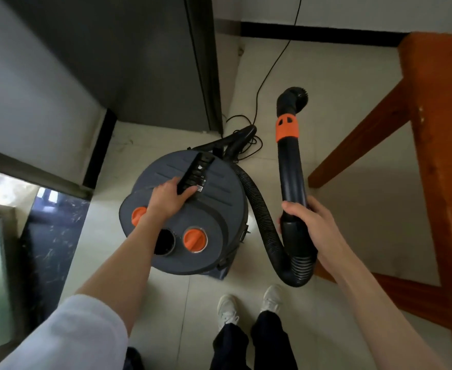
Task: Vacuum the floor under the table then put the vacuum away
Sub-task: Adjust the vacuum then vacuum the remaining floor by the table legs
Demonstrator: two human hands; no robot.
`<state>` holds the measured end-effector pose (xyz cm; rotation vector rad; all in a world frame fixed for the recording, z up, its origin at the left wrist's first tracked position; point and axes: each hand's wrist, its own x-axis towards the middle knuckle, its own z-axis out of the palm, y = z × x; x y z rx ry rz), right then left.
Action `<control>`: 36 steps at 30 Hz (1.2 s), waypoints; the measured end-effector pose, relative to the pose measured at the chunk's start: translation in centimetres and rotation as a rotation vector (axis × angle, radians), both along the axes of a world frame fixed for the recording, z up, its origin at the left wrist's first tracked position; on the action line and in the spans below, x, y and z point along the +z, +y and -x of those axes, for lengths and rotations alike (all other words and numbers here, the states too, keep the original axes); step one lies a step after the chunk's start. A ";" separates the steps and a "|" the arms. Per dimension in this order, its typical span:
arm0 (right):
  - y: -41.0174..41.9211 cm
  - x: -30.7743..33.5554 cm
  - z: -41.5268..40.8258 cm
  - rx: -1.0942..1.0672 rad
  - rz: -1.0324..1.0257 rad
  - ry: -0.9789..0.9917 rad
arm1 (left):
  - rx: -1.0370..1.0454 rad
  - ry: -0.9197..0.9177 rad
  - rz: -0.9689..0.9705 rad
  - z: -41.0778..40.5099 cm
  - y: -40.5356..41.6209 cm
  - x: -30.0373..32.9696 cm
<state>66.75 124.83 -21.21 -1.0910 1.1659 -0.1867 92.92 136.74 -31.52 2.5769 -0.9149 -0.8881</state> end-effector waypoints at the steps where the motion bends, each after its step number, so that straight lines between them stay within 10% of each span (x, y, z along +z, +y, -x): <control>1: 0.0 -0.3 -0.3 0.002 -0.022 -0.018 | -0.025 -0.037 -0.010 -0.2 0.0 -0.4; 19: -0.6 -0.5 0.8 0.070 0.417 0.148 | 0.100 -0.241 -0.157 4.2 2.5 0.0; 36: 2.0 -1.4 2.6 0.169 0.326 0.137 | 0.025 -0.203 -0.337 11.9 10.5 -0.1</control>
